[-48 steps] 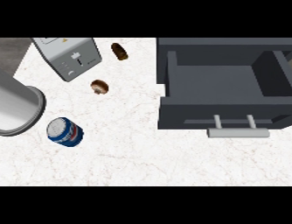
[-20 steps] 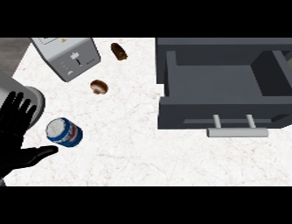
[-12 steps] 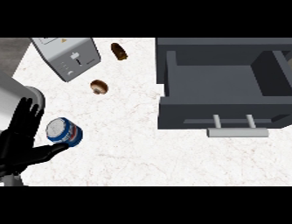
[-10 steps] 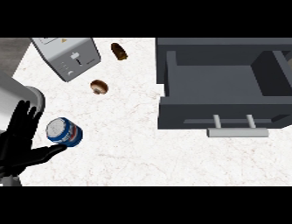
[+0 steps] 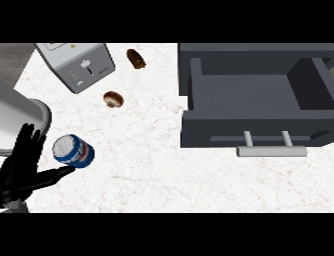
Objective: Pick up the can, place it into the drawer and close the drawer
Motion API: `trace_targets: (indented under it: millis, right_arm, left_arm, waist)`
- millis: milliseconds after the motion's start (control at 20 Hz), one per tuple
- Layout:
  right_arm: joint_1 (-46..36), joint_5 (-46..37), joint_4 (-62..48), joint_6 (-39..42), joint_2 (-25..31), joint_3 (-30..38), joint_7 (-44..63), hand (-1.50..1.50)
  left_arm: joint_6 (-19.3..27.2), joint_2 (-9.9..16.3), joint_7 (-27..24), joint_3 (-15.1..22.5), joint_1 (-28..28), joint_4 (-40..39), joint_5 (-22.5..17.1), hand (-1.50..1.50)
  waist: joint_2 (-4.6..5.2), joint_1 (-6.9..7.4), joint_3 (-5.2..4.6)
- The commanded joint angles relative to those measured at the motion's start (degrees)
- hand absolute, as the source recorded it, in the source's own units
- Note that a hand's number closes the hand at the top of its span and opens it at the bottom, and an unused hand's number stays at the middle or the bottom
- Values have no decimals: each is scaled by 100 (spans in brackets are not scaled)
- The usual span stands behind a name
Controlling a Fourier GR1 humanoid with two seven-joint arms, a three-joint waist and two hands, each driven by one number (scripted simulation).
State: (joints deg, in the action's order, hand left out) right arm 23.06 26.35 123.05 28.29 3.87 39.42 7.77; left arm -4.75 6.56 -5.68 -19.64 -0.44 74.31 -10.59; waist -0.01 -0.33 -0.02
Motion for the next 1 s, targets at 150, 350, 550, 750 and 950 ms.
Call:
trace_targets:
  millis: [150, 350, 550, 750, 950]
  right_arm:
    - [181, 76, -29, 413, -195, 250, -140, -150]
    - [-110, -183, 16, 212, -231, 99, 15, -150]
    - [100, 493, -20, 367, 141, 487, 249, -150]
    - [-20, 225, 412, 137, -199, 243, 519, -150]
    - [-220, 472, 13, 252, 98, 583, 467, -150]
  left_arm:
    - [33, -73, -561, 83, -280, -1077, 120, -150]
    - [-281, 106, -1324, -170, -438, -2156, -19, -150]
    - [-407, 285, -1360, -150, -665, -2428, -100, -150]
    - [-471, 38, -1534, 35, -564, -2586, -122, -150]
    - [-521, 222, -1742, -98, -1058, -3285, -250, -150]
  waist:
    - [0, -19, 1]
    - [6, -11, -1]
    - [0, -15, -1]
    - [0, 1, 0]
    - [2, -2, 0]
